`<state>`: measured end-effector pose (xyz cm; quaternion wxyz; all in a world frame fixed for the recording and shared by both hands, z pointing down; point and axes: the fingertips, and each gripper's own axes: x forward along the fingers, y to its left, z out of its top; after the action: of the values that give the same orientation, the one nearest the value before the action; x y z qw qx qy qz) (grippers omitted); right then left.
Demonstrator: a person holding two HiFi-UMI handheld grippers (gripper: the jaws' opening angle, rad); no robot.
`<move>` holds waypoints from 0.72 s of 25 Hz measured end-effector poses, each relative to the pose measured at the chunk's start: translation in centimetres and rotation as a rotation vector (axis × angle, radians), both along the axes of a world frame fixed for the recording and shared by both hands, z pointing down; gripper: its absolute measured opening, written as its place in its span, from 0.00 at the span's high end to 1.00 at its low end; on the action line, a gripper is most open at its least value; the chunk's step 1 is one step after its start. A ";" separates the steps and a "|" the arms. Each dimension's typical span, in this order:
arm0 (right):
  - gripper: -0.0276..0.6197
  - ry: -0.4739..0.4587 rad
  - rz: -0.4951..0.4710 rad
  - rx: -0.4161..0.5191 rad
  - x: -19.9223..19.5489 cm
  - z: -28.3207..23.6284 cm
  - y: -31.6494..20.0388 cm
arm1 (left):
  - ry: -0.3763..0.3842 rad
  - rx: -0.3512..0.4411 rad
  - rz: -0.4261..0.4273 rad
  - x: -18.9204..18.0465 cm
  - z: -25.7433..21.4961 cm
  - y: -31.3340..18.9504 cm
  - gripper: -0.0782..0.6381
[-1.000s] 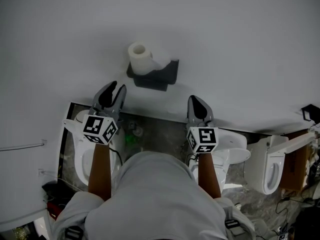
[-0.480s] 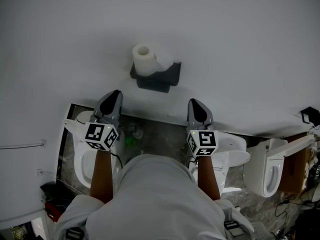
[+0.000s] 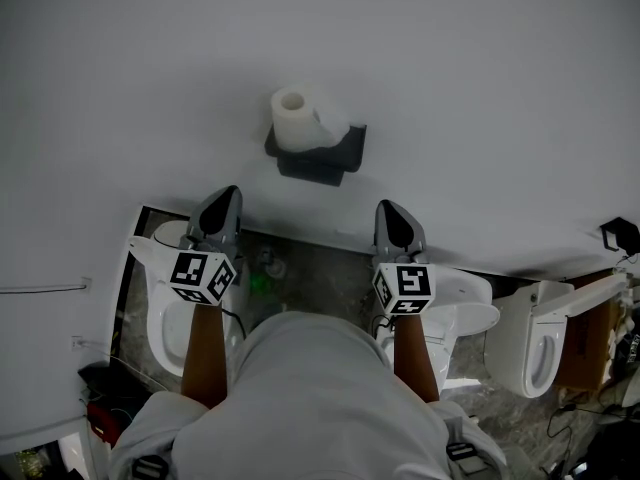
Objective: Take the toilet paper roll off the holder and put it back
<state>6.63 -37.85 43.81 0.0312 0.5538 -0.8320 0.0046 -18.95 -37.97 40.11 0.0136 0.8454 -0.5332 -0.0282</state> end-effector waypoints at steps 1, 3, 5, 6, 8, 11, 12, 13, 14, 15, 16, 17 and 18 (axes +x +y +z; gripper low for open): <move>0.96 0.000 -0.001 0.000 -0.1 0.0 0.1 | -0.001 -0.001 0.002 0.0 0.0 0.1 0.89; 0.96 0.001 -0.002 -0.002 -0.1 0.1 0.4 | -0.005 -0.003 0.007 0.1 0.1 0.3 0.89; 0.96 0.000 -0.003 -0.003 -0.1 0.2 0.7 | -0.007 -0.003 0.011 0.2 0.2 0.6 0.89; 0.96 -0.002 -0.002 -0.003 -0.1 0.2 0.8 | -0.007 -0.003 0.013 0.3 0.2 0.7 0.89; 0.96 -0.004 0.001 -0.003 -0.1 0.2 1.1 | -0.006 -0.002 0.016 0.3 0.3 0.9 0.89; 0.96 -0.005 0.004 -0.001 -0.1 0.2 1.2 | -0.005 -0.002 0.018 0.3 0.3 1.0 0.89; 0.96 -0.005 0.004 0.001 -0.2 0.1 1.2 | -0.005 -0.002 0.018 0.3 0.3 1.0 0.89; 0.96 -0.004 0.004 0.003 -0.2 0.1 1.2 | -0.004 0.000 0.019 0.3 0.3 1.0 0.89; 0.96 -0.003 0.004 0.005 -0.2 0.0 1.3 | -0.003 0.001 0.020 0.3 0.2 1.0 0.89; 0.96 -0.002 0.005 0.005 -0.2 0.0 1.3 | -0.001 0.003 0.023 0.3 0.1 1.1 0.89; 0.96 -0.002 0.007 0.004 -0.2 0.0 1.4 | 0.000 0.004 0.025 0.3 0.1 1.1 0.89; 0.96 -0.002 0.008 0.003 -0.2 0.0 1.4 | 0.000 0.005 0.026 0.3 0.1 1.2 0.89; 0.96 -0.001 0.009 0.002 -0.3 0.1 1.4 | 0.001 0.005 0.027 0.2 0.1 1.2 0.89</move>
<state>6.35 -36.45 43.88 0.0301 0.5575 -0.8296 0.0041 -18.73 -36.75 40.26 0.0122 0.8525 -0.5217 -0.0296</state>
